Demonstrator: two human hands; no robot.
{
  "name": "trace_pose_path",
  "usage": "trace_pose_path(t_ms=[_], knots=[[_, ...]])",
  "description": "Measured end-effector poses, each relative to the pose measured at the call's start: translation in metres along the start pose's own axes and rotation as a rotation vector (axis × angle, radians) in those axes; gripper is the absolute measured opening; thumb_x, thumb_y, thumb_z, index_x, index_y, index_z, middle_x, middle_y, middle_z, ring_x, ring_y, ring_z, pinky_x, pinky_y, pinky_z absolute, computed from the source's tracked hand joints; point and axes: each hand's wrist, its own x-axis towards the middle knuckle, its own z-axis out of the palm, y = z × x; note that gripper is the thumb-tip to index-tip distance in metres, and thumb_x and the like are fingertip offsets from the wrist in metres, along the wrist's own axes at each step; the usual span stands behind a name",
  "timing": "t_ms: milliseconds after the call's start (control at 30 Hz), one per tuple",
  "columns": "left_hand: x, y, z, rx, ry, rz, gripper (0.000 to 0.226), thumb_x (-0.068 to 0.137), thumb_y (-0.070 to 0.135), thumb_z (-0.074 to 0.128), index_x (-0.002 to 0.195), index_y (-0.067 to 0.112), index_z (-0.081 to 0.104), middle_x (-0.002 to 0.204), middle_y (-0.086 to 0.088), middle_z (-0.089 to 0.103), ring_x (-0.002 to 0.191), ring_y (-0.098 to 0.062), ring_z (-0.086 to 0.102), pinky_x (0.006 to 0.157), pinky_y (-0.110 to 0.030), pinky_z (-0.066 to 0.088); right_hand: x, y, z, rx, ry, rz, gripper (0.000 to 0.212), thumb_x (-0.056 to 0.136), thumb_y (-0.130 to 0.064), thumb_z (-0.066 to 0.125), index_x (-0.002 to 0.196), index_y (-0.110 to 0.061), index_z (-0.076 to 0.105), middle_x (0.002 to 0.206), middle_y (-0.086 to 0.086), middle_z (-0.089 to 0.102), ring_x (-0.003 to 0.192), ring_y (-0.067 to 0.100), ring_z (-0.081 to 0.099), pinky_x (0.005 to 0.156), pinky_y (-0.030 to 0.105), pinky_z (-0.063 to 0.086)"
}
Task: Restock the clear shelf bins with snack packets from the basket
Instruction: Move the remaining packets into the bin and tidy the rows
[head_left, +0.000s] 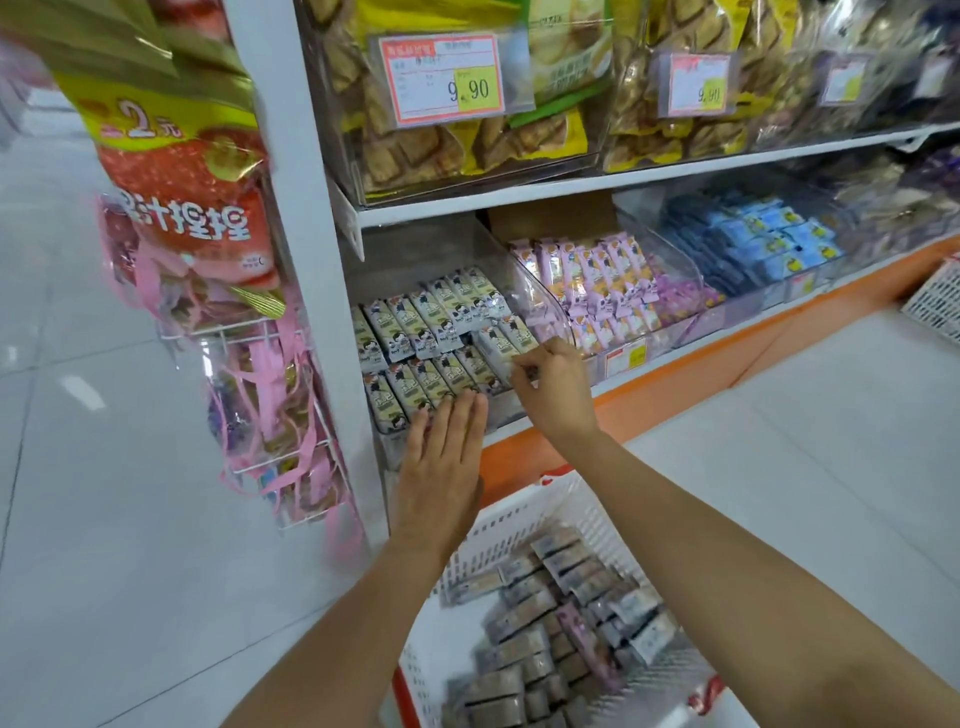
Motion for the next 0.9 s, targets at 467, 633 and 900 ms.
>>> trace_pose_path(t_ms=[467,633,900], knots=[[-0.001,0.005,-0.010,-0.004,-0.042,-0.040,0.096,0.070,0.017,0.073,0.152,0.008,0.024,0.153,-0.011,0.039,0.140,-0.028,0.031,0.119,-0.044,0.003,-0.009,0.005,-0.008,0.036,-0.063,-0.059,0.024,0.090,-0.013,0.060,0.109,-0.007,0.073,0.103,0.011,0.063,0.097,0.029,0.058,0.083,0.043,0.052],[-0.008,0.020,-0.006,0.017,-0.033,-0.052,0.094,0.071,0.016,0.066,0.154,0.004,0.022,0.162,-0.013,0.018,0.150,-0.031,0.012,0.122,-0.050,0.001,-0.036,0.016,-0.027,0.287,0.055,-0.146,0.026,0.092,-0.006,0.057,0.117,-0.010,0.064,0.113,0.005,0.057,0.104,0.017,0.054,0.087,0.023,0.043],[-0.024,0.064,0.034,-0.002,-0.339,0.154,0.071,0.092,0.031,0.054,0.154,0.015,0.024,0.160,-0.008,0.023,0.149,-0.028,0.016,0.121,-0.046,-0.002,-0.121,0.114,-0.022,0.140,-0.182,-0.018,0.021,0.089,-0.010,0.062,0.109,-0.012,0.067,0.103,0.004,0.062,0.089,0.022,0.059,0.078,0.037,0.051]])
